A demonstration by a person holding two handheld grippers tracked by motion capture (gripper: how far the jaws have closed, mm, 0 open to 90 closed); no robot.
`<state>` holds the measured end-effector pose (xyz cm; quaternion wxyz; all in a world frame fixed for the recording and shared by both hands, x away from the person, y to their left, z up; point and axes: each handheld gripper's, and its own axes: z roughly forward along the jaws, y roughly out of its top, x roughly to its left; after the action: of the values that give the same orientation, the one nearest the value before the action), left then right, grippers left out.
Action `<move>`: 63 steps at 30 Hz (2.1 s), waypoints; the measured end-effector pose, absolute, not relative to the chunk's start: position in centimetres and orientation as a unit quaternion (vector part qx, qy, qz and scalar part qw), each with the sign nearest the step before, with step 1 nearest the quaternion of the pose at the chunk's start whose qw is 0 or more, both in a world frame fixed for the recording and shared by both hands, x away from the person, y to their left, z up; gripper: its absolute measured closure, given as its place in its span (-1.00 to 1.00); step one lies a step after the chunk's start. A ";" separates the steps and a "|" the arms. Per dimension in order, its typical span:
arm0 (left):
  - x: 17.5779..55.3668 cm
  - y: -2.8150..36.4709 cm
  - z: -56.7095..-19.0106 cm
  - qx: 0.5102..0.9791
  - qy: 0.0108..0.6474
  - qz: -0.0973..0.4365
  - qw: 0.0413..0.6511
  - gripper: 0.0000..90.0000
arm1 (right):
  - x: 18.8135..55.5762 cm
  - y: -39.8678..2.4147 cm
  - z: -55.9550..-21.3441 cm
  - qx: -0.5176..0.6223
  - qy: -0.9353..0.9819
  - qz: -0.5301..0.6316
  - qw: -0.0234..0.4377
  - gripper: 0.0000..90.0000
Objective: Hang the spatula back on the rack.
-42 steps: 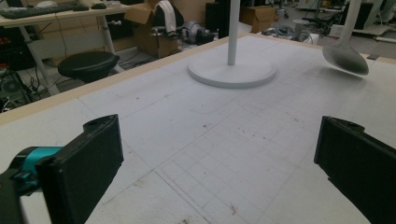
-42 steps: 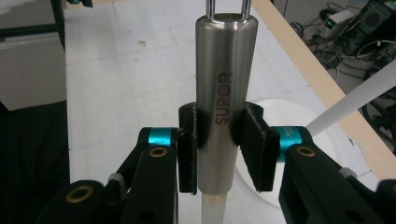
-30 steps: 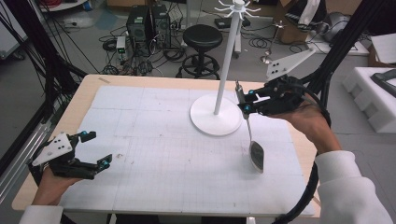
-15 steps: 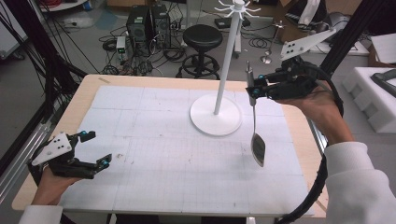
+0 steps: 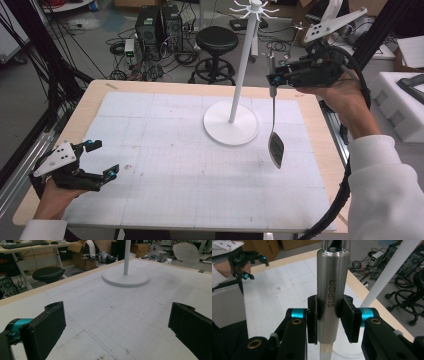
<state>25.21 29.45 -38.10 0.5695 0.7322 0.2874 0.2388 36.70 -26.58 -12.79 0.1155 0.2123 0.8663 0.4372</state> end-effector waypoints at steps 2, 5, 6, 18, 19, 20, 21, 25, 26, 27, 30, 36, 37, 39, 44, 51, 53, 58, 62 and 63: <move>25.3 29.6 -38.1 0.733 0.288 0.239 0.568 -0.96 | 37.1 -26.5 -12.5 0.215 0.865 0.438 0.118 0.53; 25.3 29.6 -38.2 0.732 0.290 0.239 0.569 -0.96 | 37.6 -26.4 -12.1 0.222 0.862 0.439 0.121 0.53; 25.3 29.6 -38.2 0.731 0.290 0.239 0.569 -0.96 | 37.8 -26.4 -12.1 0.225 0.860 0.441 0.123 0.53; 25.4 29.6 -38.2 0.730 0.290 0.238 0.570 -0.96 | 39.8 -25.8 -11.4 0.259 0.849 0.441 0.132 0.52; 25.4 29.6 -38.2 0.731 0.289 0.238 0.571 -0.96 | 40.0 -25.8 -11.4 0.265 0.846 0.442 0.136 0.52; 25.4 29.6 -38.2 0.730 0.290 0.238 0.571 -0.96 | 40.1 -25.8 -11.4 0.264 0.846 0.442 0.136 0.52; 25.4 29.6 -38.2 0.730 0.290 0.238 0.571 -0.96 | 40.2 -25.8 -11.4 0.267 0.844 0.444 0.139 0.52; 25.4 29.7 -38.2 0.731 0.290 0.237 0.570 -0.96 | 40.6 -25.6 -11.4 0.273 0.844 0.440 0.140 0.52; 25.4 29.7 -38.2 0.731 0.290 0.237 0.570 -0.96 | 40.7 -25.5 -11.4 0.276 0.843 0.439 0.142 0.52; 25.4 29.7 -38.2 0.731 0.290 0.237 0.571 -0.96 | 40.8 -25.5 -11.4 0.278 0.842 0.438 0.144 0.52; 25.4 29.7 -38.2 0.731 0.290 0.237 0.571 -0.96 | 41.1 -25.4 -11.4 0.283 0.841 0.438 0.147 0.52; 25.4 29.7 -38.2 0.730 0.289 0.237 0.572 -0.96 | 41.5 -25.2 -11.5 0.283 0.841 0.435 0.152 0.52; 25.4 29.7 -38.2 0.730 0.289 0.236 0.572 -0.96 | 41.6 -25.1 -11.5 0.286 0.840 0.434 0.153 0.52; 25.4 29.6 -38.2 0.729 0.289 0.236 0.574 -0.96 | 41.8 -25.1 -11.6 0.287 0.840 0.435 0.151 0.52; 25.4 29.6 -38.2 0.729 0.289 0.235 0.574 -0.96 | 42.1 -24.7 -11.5 0.288 0.840 0.433 0.157 0.52; 25.4 29.7 -38.2 0.728 0.288 0.235 0.576 -0.96 | 42.5 -24.5 -11.3 0.293 0.839 0.429 0.159 0.52; 25.4 29.7 -38.2 0.726 0.289 0.235 0.578 -0.96 | 42.6 -24.4 -11.3 0.296 0.839 0.427 0.161 0.52; 25.4 29.8 -38.2 0.726 0.289 0.234 0.578 -0.96 | 42.8 -24.2 -11.5 0.301 0.839 0.423 0.163 0.52; 25.4 29.7 -38.2 0.726 0.289 0.234 0.579 -0.96 | 42.9 -24.1 -11.6 0.301 0.839 0.422 0.167 0.52; 25.4 29.7 -38.2 0.725 0.289 0.234 0.579 -0.96 | 42.9 -24.1 -11.6 0.302 0.839 0.421 0.166 0.52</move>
<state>25.40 29.71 -38.18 0.5791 0.7254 0.2893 0.2340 42.94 -24.09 -11.57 0.1661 0.3024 0.8391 0.4207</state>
